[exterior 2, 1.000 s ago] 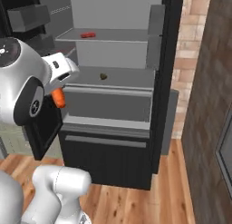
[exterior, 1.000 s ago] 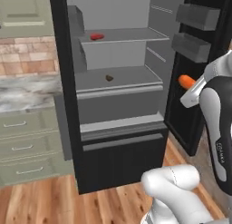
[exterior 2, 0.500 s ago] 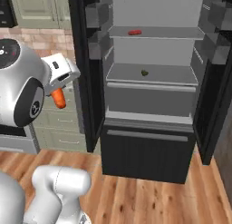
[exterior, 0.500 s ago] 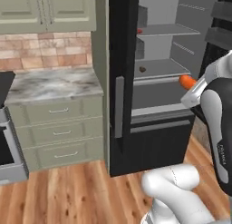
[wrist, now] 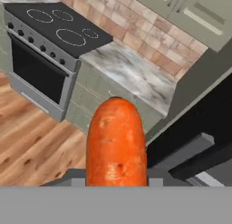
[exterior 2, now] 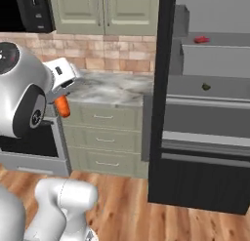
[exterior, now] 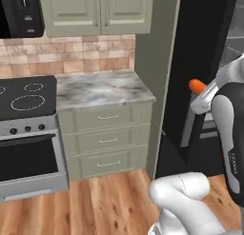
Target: Open the fridge, remove the kiwi, carrot, and steak, and place them on any counter.
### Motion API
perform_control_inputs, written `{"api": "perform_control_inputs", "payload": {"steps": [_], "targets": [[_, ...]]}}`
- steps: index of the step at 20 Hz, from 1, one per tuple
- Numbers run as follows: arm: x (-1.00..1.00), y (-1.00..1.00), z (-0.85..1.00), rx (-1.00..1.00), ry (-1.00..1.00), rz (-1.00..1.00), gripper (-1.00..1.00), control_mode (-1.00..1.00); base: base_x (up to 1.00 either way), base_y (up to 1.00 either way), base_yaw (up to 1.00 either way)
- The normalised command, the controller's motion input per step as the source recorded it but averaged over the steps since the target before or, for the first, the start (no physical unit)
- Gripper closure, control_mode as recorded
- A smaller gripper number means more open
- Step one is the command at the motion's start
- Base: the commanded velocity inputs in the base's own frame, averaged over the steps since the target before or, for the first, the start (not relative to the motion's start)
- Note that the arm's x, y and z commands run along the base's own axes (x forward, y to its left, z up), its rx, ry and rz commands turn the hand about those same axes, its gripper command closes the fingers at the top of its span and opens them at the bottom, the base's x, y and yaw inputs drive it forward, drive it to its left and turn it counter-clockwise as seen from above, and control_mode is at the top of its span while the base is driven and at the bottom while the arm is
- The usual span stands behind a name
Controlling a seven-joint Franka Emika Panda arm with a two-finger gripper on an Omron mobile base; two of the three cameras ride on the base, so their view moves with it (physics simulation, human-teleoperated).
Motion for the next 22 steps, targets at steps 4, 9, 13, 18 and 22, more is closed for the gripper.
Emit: {"api": "perform_control_inputs", "payload": {"steps": [4,9,13,18,22], "targets": [[0.0,0.0,0.0,0.0,0.0,0.0,1.0,1.0,1.0,0.89,0.0],[0.0,0.0,0.0,0.0,0.0,0.0,1.0,1.0,1.0,0.67,0.0],[0.0,0.0,0.0,0.0,0.0,0.0,1.0,1.0,1.0,0.33,0.0],[0.0,0.0,0.0,0.0,0.0,0.0,1.0,1.0,1.0,0.03,0.0],[0.0,0.0,0.0,0.0,0.0,0.0,1.0,1.0,0.87,0.0,0.0]]}}
